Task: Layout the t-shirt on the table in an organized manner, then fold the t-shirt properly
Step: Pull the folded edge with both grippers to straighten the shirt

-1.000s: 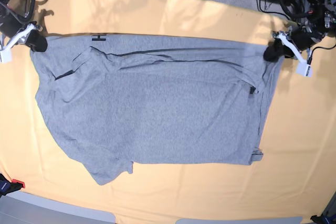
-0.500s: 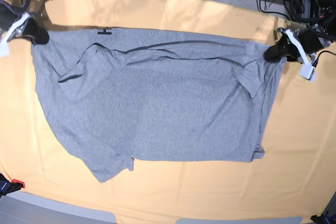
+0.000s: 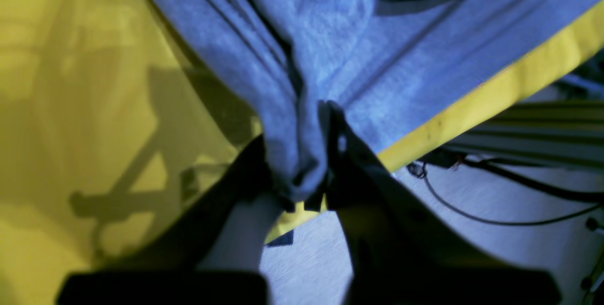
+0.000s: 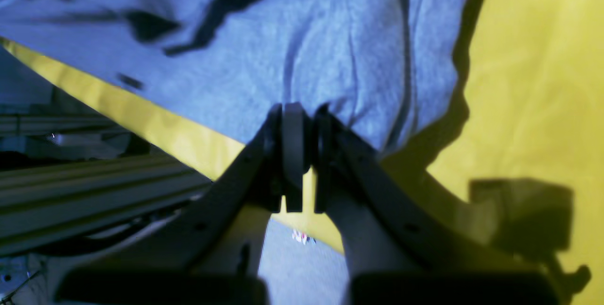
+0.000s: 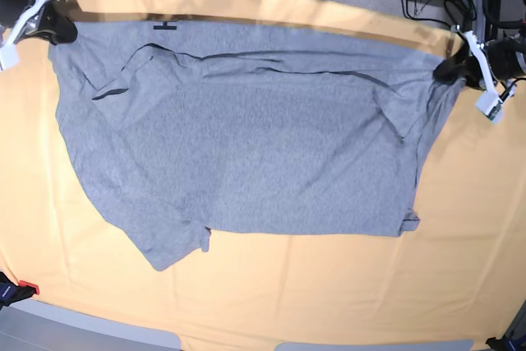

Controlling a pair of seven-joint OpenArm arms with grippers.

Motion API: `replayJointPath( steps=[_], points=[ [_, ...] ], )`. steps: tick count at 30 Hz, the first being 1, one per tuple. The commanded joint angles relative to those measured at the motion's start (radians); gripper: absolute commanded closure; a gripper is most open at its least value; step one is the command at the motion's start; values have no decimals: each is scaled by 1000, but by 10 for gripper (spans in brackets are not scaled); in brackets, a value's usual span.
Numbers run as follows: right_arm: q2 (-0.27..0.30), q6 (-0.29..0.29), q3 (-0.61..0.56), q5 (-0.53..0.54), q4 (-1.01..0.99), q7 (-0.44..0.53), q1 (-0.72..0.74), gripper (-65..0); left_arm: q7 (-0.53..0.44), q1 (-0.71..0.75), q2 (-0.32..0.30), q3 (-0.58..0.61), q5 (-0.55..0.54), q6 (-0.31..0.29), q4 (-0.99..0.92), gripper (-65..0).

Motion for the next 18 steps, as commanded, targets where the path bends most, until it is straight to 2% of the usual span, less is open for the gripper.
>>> replayJointPath(
  steps=[1, 5, 8, 14, 18],
  points=[
    [17, 5, 10, 5, 15, 12, -3, 0, -5, -3, -32, -10, -5, -6, 13, 0],
    [18, 5, 10, -16, 16, 12, -7, 0, 33, 0, -59, -10, -46, -7, 13, 0],
    [17, 5, 10, -12, 16, 12, -22, 0, 68, 3, -58, -10, -91, -7, 13, 0],
    [18, 5, 10, -17, 16, 12, -73, 0, 125, 45, -55, -10, -80, -23, 13, 0],
    [18, 5, 10, -44, 16, 12, -73, 0, 128, 47, -58, -10, -51, -23, 13, 0]
  ],
)
